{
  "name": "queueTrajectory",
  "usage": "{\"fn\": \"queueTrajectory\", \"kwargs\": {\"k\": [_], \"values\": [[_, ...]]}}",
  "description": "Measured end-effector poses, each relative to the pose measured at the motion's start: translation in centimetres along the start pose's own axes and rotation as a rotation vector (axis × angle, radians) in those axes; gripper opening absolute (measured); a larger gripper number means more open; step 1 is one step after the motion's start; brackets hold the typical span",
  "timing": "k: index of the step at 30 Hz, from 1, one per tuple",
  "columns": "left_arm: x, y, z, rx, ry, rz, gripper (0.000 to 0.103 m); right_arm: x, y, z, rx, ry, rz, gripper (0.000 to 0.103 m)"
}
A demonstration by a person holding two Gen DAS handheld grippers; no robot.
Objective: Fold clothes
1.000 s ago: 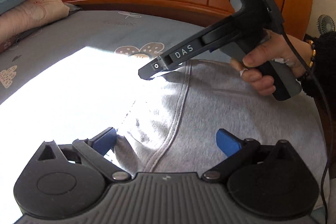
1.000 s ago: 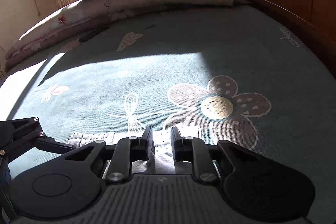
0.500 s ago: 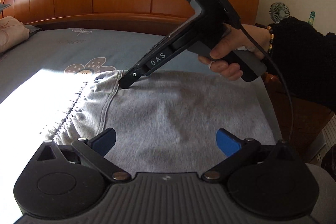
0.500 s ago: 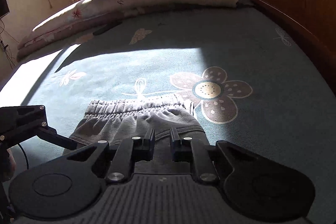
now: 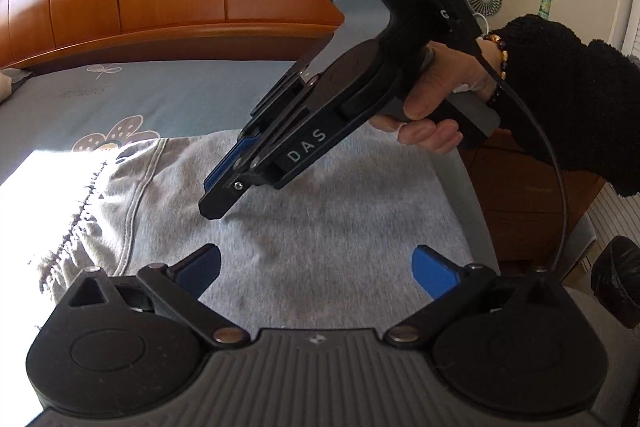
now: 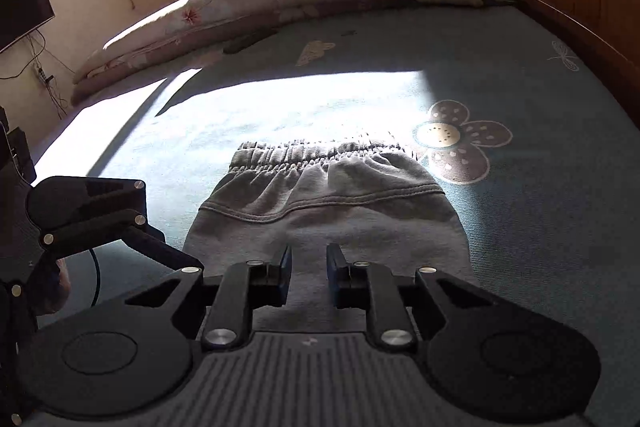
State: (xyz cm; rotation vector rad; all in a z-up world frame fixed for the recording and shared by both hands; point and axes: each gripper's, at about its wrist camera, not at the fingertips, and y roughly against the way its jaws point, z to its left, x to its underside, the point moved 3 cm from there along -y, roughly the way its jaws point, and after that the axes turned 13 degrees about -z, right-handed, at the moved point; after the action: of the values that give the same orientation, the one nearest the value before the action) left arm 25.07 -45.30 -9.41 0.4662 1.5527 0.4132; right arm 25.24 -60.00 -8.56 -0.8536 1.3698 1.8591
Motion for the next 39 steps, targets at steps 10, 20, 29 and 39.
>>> {"fn": "queueTrajectory", "kwargs": {"k": [10,20,29,39], "values": [[0.8,2.1,1.0,-0.047,0.064,-0.017,0.101,0.8,1.9,0.2,0.043,0.038,-0.039,0.022],[0.9,0.6,-0.7,-0.036,0.017,0.039,0.101,1.8,2.0,-0.9,0.107,0.010,-0.007,0.025],[1.5,-0.6,-1.6,-0.041,0.001,0.061,0.101,2.3,2.0,-5.1,0.192,-0.125,-0.012,0.031],[0.3,5.5,-2.4,-0.185,0.032,0.034,0.101,-0.2,11.9,-5.0,0.282,-0.136,-0.189,0.046]]}}
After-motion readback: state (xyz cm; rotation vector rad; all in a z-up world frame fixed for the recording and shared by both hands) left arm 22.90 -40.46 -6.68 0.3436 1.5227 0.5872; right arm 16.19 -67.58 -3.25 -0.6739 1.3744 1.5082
